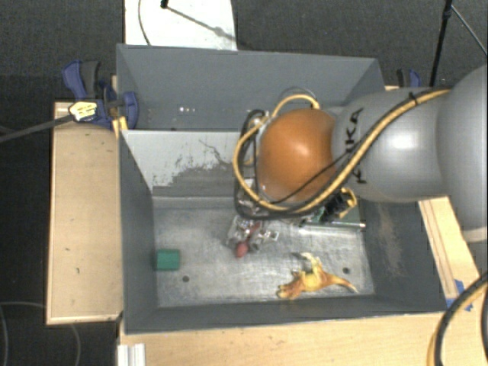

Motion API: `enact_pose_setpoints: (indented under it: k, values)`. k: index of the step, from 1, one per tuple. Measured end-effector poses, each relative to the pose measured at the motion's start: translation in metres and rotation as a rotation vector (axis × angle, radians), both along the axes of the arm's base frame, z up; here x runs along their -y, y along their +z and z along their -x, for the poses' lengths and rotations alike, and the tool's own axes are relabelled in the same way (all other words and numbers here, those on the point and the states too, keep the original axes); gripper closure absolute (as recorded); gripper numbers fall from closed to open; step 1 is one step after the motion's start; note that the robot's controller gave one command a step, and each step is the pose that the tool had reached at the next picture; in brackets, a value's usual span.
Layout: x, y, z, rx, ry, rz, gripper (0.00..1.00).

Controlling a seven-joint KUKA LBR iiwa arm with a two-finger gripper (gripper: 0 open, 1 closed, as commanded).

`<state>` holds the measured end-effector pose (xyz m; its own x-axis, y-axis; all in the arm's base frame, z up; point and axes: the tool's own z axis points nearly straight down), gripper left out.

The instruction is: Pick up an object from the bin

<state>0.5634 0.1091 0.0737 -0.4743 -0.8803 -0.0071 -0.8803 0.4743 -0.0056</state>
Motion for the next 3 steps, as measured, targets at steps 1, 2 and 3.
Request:
enact_pose_setpoints:
  k: [1,2,3]
  values:
    - [0.011,0.000,-0.005,0.003,0.260,-0.002,1.00]
    - [0.011,0.000,-0.005,0.003,0.258,-0.002,1.00]
    - [0.020,0.036,-0.003,-0.013,0.263,0.001,1.00]
